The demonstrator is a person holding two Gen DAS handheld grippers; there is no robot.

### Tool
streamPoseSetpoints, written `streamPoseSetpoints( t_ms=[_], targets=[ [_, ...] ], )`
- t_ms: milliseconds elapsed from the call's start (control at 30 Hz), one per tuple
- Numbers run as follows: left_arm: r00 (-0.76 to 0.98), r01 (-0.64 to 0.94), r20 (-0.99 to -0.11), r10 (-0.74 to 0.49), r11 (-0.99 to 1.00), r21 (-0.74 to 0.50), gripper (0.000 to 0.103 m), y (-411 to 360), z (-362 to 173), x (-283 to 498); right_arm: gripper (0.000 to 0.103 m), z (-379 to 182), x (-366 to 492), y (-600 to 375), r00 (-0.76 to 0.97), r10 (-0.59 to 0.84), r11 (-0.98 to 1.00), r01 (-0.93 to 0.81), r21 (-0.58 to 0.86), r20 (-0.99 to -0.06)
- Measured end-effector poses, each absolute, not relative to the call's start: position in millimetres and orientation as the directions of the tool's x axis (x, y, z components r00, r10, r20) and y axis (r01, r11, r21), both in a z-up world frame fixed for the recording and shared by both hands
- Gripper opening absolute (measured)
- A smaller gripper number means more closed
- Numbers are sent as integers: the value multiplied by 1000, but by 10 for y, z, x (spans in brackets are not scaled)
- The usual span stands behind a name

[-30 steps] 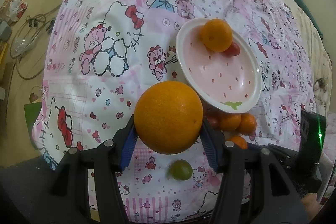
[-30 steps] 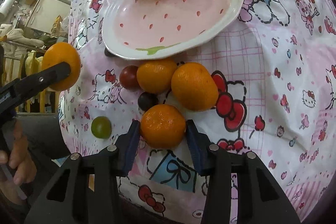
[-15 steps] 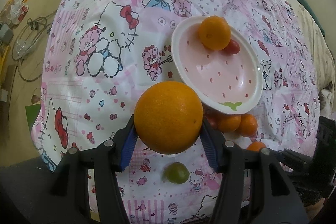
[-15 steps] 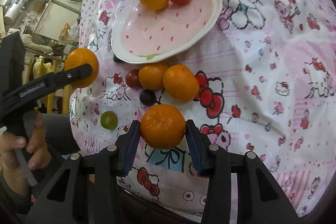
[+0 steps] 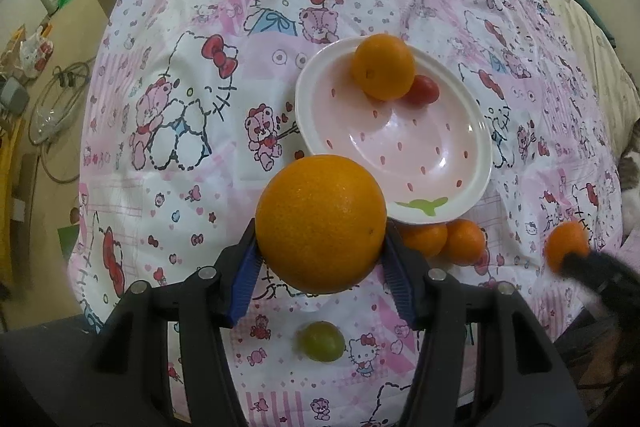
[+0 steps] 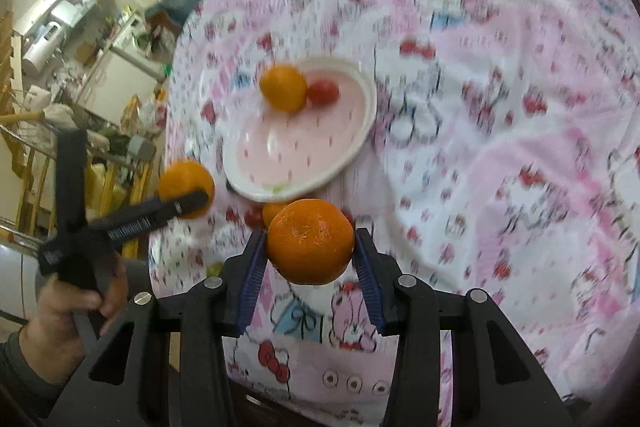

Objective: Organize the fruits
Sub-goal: 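Carry the orange and tangerine over the pink plate with both grippers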

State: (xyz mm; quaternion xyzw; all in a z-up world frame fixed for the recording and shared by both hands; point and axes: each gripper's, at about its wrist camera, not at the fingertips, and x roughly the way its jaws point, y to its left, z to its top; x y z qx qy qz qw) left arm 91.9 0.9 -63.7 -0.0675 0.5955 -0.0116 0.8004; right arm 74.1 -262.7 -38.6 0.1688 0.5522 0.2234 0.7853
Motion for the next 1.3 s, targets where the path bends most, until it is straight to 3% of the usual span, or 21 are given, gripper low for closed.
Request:
streamPoseSetpoints(
  t_ms=[533,1300],
  targets=[
    [393,-48,-919,-38,997,-62,53,85,-398,1096,46,-58,1325,-2661,426,551,829,-177,531,-717],
    [331,39,-940,-81,997,-73,53,-145,-797,1828,46,-672,2069,-2513,326,555,827,-117,550,-765]
  ],
)
